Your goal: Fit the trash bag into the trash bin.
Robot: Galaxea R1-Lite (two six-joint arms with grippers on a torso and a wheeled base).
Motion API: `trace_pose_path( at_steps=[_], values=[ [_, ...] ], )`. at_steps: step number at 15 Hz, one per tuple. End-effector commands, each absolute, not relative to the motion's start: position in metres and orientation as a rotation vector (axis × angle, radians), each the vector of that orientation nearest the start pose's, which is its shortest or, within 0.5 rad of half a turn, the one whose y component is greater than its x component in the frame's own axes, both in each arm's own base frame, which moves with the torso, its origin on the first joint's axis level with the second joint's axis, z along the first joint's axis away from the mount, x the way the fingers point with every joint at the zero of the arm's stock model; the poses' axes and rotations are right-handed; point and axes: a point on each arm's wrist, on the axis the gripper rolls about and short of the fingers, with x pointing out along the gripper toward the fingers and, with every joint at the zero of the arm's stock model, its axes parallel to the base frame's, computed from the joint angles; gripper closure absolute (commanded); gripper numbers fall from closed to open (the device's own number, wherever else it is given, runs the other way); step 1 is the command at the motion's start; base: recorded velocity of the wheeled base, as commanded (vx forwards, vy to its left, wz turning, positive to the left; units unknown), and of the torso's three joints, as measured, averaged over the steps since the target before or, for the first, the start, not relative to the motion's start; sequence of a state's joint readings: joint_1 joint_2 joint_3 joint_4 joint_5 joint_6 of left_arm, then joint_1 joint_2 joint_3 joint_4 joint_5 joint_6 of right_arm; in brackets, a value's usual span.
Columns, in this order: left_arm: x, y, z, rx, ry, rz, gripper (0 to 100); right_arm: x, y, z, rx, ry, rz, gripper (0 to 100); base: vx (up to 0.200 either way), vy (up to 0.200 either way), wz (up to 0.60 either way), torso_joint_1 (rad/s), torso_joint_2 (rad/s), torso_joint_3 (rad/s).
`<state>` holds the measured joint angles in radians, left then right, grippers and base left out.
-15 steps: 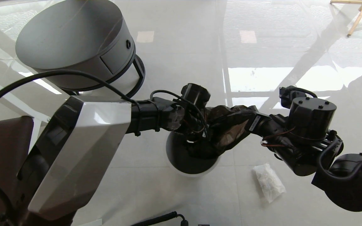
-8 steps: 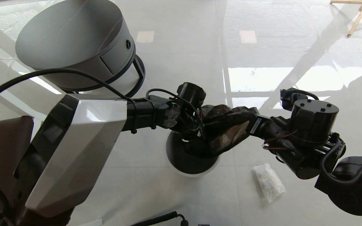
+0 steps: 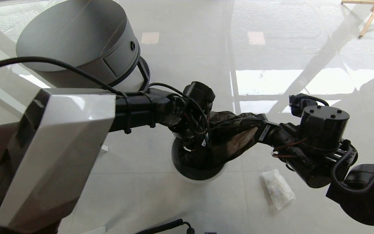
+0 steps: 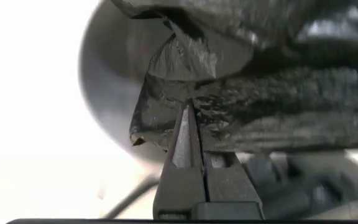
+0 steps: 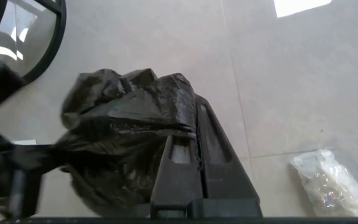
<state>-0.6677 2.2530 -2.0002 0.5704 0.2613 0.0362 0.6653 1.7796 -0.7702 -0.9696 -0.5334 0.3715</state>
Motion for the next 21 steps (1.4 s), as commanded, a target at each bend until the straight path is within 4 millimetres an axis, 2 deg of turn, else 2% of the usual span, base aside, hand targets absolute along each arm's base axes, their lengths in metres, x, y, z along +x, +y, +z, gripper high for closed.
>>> trace_pose_path(
  at_steps=[1,7,12,15,18,21],
  values=[
    [0.337,-0.258,0.222,0.388,0.707,-0.414,100,0.257,0.187,0.179,0.342,0.066,0.124,100,0.0,0.0,0.0,0.0,0.0,0.0],
    [0.316,-0.241,0.24,0.423,0.782,-0.411,100,0.252,0.184,0.168,0.325,0.091,0.118,100,0.0,0.0,0.0,0.0,0.0,0.0],
    [0.3,-0.228,0.243,0.472,0.895,-0.402,100,0.232,0.19,0.15,0.292,0.144,0.167,100,0.0,0.0,0.0,0.0,0.0,0.0],
    [0.305,-0.233,0.229,0.461,0.945,-0.382,100,0.223,0.19,0.136,0.277,0.185,0.176,100,0.0,0.0,0.0,0.0,0.0,0.0],
    [0.314,-0.24,0.204,0.459,1.027,-0.35,100,0.218,0.184,0.122,0.266,0.232,0.162,100,0.0,0.0,0.0,0.0,0.0,0.0],
    [0.325,-0.248,0.181,0.445,1.054,-0.328,100,0.222,0.183,0.108,0.277,0.262,0.141,100,0.0,0.0,0.0,0.0,0.0,0.0]
  ],
)
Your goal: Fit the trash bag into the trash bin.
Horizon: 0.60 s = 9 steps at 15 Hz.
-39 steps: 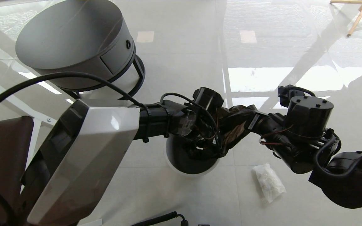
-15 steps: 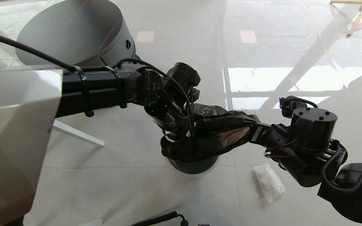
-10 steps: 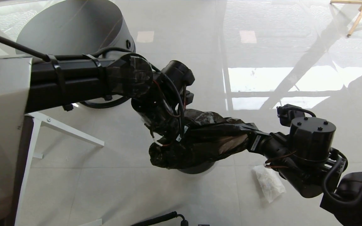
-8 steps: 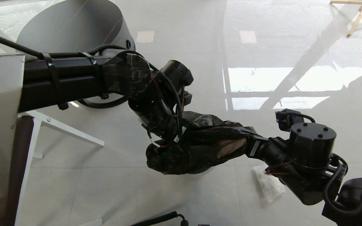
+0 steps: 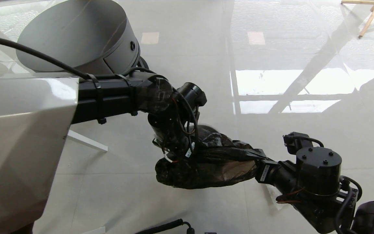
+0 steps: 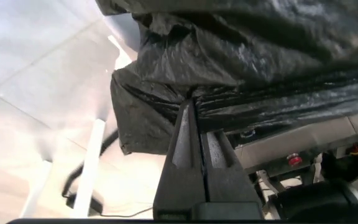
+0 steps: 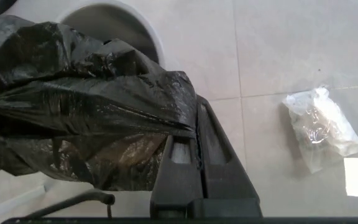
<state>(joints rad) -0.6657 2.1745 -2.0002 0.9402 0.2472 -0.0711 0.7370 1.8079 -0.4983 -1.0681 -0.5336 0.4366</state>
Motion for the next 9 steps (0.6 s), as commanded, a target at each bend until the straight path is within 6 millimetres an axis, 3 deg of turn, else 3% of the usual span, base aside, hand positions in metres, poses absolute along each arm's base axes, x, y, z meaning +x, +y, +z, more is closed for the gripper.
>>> trace_pose_path(
  at_steps=[1,5,9],
  values=[
    [0.331,-0.253,0.177,0.426,1.021,-0.332,100,0.227,0.183,0.103,0.281,0.26,0.131,100,0.0,0.0,0.0,0.0,0.0,0.0],
    [0.34,-0.26,0.17,0.412,0.978,-0.341,100,0.243,0.19,0.079,0.288,0.236,0.124,100,0.0,0.0,0.0,0.0,0.0,0.0],
    [0.356,-0.252,0.175,0.42,0.887,-0.35,100,0.25,0.195,0.068,0.279,0.216,0.129,100,0.0,0.0,0.0,0.0,0.0,0.0]
  ],
)
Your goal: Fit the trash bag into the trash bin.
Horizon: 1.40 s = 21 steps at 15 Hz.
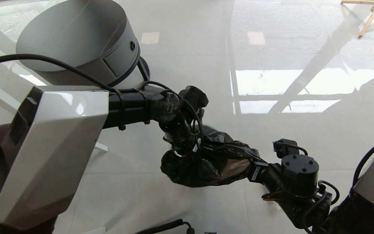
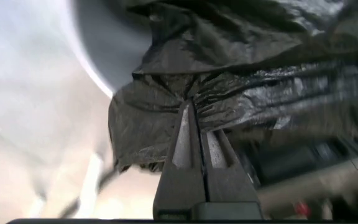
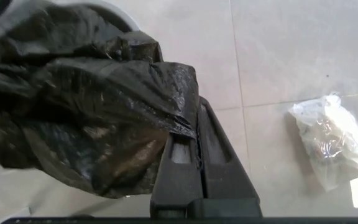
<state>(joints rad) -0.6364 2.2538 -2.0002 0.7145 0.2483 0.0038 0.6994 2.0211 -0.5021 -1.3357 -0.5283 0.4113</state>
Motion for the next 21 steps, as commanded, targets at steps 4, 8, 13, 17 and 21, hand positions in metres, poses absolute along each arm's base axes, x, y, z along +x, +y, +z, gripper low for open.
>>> trace_pose_path(
  at_steps=[4,8,13,17,21],
  values=[
    [0.364,-0.256,0.173,0.425,0.825,-0.366,100,0.262,0.194,0.064,0.273,0.2,0.105,100,0.0,0.0,0.0,0.0,0.0,0.0],
    [0.364,-0.255,0.175,0.424,0.822,-0.365,100,0.258,0.192,0.058,0.261,0.214,0.106,100,0.0,0.0,0.0,0.0,0.0,0.0],
    [0.373,-0.262,0.165,0.407,0.787,-0.368,100,0.266,0.198,0.037,0.256,0.19,0.111,100,0.0,0.0,0.0,0.0,0.0,0.0],
    [0.371,-0.26,0.172,0.401,0.771,-0.368,100,0.264,0.199,0.03,0.236,0.187,0.119,100,0.0,0.0,0.0,0.0,0.0,0.0],
    [0.366,-0.255,0.187,0.402,0.746,-0.374,100,0.259,0.202,0.022,0.219,0.211,0.133,100,0.0,0.0,0.0,0.0,0.0,0.0]
  ],
)
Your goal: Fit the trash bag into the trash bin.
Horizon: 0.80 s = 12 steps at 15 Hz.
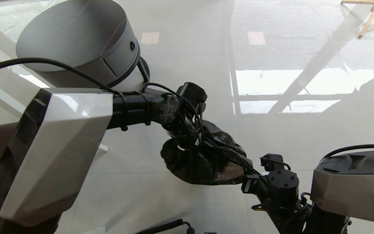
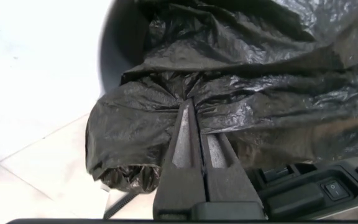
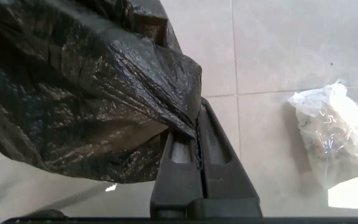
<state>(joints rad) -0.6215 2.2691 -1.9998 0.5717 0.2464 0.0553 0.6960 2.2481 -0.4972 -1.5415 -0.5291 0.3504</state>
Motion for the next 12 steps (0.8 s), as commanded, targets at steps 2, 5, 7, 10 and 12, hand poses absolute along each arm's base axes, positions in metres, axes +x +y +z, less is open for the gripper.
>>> trace_pose_path(
  at_steps=[2,5,7,10,12],
  values=[
    [0.367,-0.256,0.1854,0.408,0.745,-0.376,100,0.2614,0.2038,0.017,0.216,0.219,0.13,100,0.0,0.0,0.0,0.0,0.0,0.0],
    [0.3676,-0.2564,0.1832,0.41,0.751,-0.376,100,0.2625,0.2052,0.0161,0.218,0.209,0.128,100,0.0,0.0,0.0,0.0,0.0,0.0],
    [0.3682,-0.2568,0.1819,0.412,0.752,-0.377,100,0.2594,0.2026,0.02,0.19,0.208,0.129,100,0.0,0.0,0.0,0.0,0.0,0.0],
    [0.3686,-0.2571,0.1806,0.419,0.753,-0.379,100,0.2582,0.2022,0.0216,0.179,0.207,0.132,100,0.0,0.0,0.0,0.0,0.0,0.0],
    [0.3688,-0.2573,0.1799,0.42,0.755,-0.379,100,0.2574,0.2016,0.0247,0.186,0.197,0.133,0,0.0,0.0,0.0,0.0,0.0,0.0]
  ],
)
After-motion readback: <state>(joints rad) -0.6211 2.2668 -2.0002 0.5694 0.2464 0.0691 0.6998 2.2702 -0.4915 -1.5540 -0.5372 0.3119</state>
